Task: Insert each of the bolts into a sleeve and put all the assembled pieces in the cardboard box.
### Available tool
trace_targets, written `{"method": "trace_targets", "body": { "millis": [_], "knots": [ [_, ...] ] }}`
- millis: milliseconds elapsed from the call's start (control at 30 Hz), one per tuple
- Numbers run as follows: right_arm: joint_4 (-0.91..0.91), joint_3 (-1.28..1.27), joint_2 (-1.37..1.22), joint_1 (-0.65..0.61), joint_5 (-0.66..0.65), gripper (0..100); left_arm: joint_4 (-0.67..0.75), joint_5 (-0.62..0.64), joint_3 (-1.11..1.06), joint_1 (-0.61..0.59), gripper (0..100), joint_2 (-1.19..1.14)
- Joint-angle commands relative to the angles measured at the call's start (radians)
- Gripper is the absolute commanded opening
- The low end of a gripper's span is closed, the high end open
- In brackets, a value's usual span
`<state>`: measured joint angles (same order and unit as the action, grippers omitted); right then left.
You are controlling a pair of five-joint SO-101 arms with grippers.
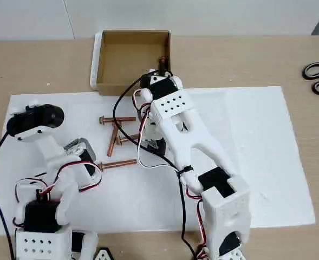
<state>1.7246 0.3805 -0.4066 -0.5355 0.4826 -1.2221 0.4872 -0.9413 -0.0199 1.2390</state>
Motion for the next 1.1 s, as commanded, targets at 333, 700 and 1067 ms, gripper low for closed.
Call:
{"method": "trace_targets", "body": {
  "millis": [333, 700, 1067],
  "knots": [
    [-0.039, -0.003, 0.028, 0.001, 0.005, 9.4, -0.005, 0.002, 0.007, -0.003, 1, 0.012],
    [-0.09, 0.0, -0.09, 0.001, -0.011, 9.4, -0.006, 0.002, 0.007, -0.003, 1, 0.012],
    [-0.139, 0.002, -0.159, 0.05, -0.049, 9.4, -0.006, 0.002, 0.007, -0.003, 1, 0.012]
  ]
}}
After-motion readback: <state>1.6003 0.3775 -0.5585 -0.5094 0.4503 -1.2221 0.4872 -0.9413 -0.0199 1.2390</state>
